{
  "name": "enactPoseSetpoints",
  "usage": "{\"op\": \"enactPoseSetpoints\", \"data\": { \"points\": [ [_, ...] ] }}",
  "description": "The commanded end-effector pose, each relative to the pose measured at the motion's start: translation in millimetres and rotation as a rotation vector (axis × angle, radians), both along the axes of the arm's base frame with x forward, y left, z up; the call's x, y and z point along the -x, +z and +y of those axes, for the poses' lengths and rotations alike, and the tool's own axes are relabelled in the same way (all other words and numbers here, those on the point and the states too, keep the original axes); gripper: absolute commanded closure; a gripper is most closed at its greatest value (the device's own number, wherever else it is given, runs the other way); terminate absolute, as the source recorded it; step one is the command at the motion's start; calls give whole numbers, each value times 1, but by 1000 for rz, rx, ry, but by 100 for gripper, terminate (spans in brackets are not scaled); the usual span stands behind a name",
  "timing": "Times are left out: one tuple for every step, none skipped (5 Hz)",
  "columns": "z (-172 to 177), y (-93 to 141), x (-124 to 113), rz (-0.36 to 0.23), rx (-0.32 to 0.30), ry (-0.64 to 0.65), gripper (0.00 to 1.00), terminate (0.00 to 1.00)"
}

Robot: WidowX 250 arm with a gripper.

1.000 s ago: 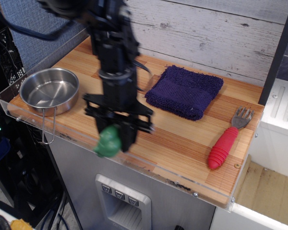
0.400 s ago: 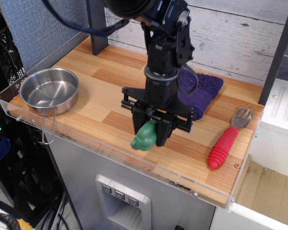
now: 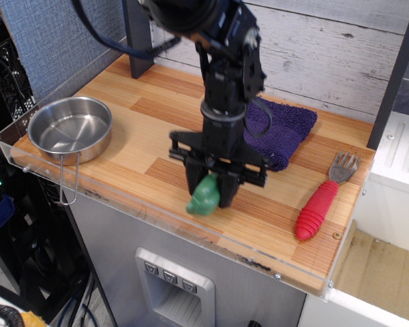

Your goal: Move the green vegetable behind the pot with the on the right side table

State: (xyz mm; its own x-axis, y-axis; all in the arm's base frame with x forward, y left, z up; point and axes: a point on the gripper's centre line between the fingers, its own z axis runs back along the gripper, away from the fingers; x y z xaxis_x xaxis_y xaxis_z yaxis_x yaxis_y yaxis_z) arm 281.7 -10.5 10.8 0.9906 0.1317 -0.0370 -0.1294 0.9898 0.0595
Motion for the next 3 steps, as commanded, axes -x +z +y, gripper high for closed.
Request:
{"op": "enactPoseSetpoints", "data": {
  "points": [
    [4,-16,11,29,30,74,0,0],
    [6,19,18,-89,44,66,0,0],
    [21,65,31,-256,37,72,0,0]
  ]
}}
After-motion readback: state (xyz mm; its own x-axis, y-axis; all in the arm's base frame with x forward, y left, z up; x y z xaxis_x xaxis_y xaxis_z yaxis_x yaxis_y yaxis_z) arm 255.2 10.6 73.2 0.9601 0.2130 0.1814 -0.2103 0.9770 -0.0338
